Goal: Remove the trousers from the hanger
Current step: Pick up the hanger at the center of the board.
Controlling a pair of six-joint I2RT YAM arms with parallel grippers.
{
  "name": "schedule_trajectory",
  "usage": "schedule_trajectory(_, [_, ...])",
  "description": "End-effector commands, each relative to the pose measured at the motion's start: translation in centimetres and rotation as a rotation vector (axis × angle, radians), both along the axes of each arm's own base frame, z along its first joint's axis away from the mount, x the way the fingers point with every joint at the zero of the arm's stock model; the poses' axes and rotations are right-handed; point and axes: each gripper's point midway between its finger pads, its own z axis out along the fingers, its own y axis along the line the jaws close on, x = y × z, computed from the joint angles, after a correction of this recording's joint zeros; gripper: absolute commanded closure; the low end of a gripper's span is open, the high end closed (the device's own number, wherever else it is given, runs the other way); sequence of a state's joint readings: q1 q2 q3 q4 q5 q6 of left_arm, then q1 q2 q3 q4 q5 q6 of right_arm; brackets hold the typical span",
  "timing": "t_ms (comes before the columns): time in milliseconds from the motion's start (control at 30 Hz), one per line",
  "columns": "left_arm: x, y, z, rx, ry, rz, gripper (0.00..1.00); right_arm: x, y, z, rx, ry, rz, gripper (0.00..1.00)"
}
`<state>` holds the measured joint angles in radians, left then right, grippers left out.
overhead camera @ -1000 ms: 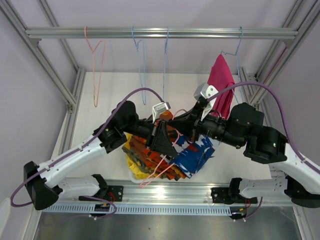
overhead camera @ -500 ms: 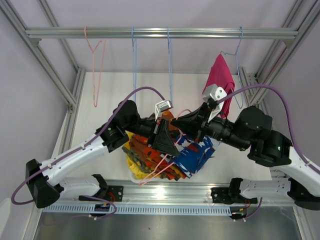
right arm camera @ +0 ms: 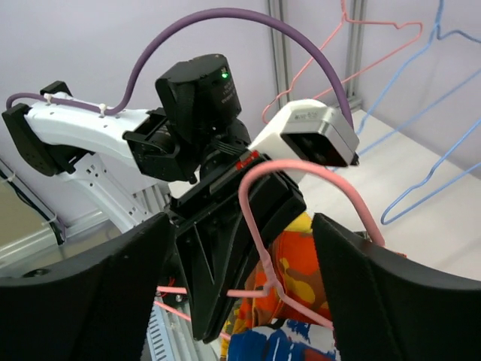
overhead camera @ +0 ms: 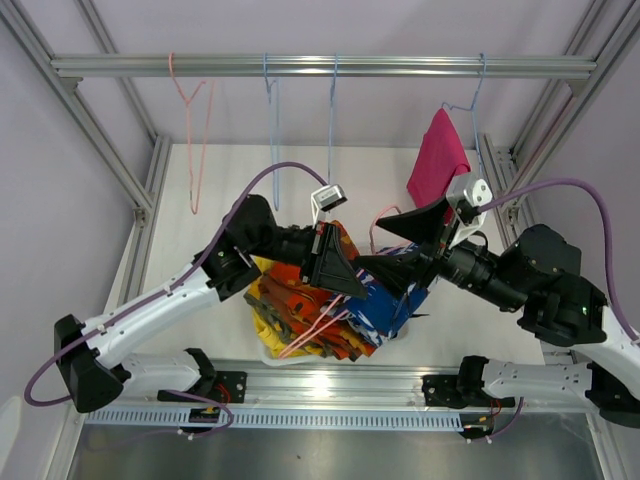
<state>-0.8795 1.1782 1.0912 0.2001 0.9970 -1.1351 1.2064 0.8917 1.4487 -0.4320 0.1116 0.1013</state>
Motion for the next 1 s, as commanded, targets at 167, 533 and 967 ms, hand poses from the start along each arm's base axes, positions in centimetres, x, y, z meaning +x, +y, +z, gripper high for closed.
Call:
schedule_trajectory(167, [-0.6,0.9,6.0,-0.155,-0.124,0.027,0.99,1.2,-1.9,-3.5,-0.036,0.068,-0.106,0.12])
schedule_trajectory(533, [1.6,1.7,10.6,-0.16,-0.234,0.189,1.0,0.3,-6.3,-1.9,0.031,0.083,-0.15,0.08])
schedule_trajectory(967, [10.1,4.4,15.0,-0.106,-0.274,0.741,1.0,5.8,-4.6,-4.9,-0.131,0.145,-0.438,0.06])
